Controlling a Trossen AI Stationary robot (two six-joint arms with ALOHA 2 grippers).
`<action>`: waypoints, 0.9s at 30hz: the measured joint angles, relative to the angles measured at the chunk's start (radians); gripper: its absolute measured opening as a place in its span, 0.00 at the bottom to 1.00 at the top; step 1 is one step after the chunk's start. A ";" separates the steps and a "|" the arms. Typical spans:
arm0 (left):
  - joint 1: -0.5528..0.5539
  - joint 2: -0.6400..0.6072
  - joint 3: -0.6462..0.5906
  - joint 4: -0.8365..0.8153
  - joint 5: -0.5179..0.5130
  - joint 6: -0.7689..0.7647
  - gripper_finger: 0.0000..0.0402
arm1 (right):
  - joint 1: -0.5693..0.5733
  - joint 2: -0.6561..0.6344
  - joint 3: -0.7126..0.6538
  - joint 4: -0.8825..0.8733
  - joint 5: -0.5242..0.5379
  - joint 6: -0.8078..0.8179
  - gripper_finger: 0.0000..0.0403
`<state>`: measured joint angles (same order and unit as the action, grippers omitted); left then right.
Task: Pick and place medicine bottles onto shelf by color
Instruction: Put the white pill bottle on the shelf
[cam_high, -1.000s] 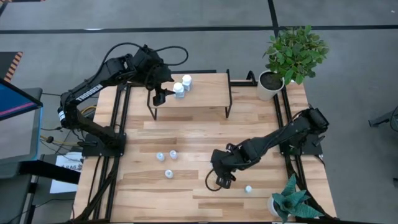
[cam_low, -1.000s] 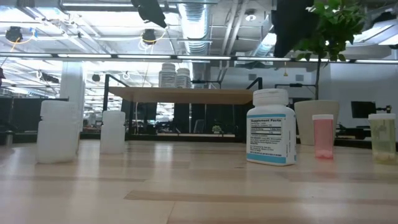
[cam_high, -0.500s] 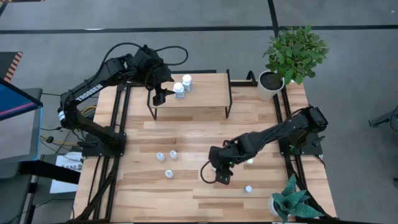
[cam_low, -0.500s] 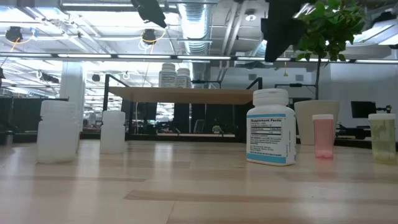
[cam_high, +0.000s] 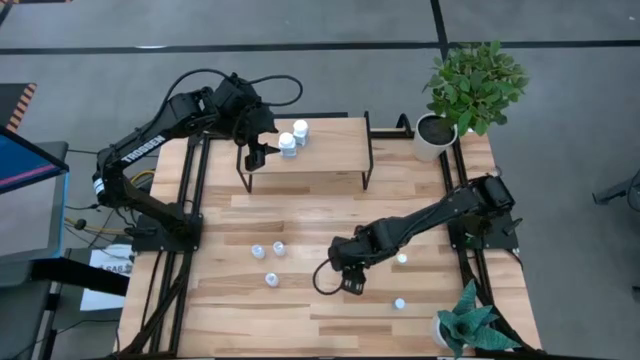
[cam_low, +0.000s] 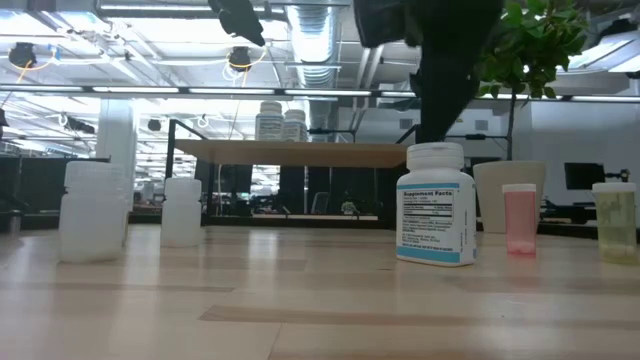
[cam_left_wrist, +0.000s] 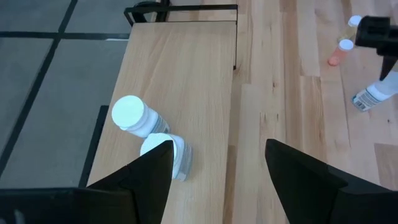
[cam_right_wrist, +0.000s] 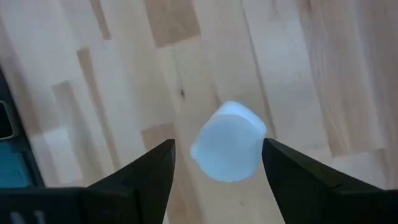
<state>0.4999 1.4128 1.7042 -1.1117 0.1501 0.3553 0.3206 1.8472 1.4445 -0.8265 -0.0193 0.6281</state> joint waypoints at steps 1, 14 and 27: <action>0.000 0.000 0.000 0.000 0.000 0.000 0.60 | 0.002 0.004 0.000 -0.001 0.000 0.000 0.66; 0.000 0.000 0.000 0.003 0.000 -0.002 0.60 | 0.012 0.096 0.000 0.019 0.017 -0.001 0.66; -0.002 -0.017 0.000 -0.050 0.005 -0.005 0.60 | 0.000 0.090 0.000 0.019 0.018 0.045 0.41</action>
<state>0.4976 1.3955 1.7042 -1.1616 0.1551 0.3508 0.3205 1.9368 1.4445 -0.8073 -0.0016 0.6731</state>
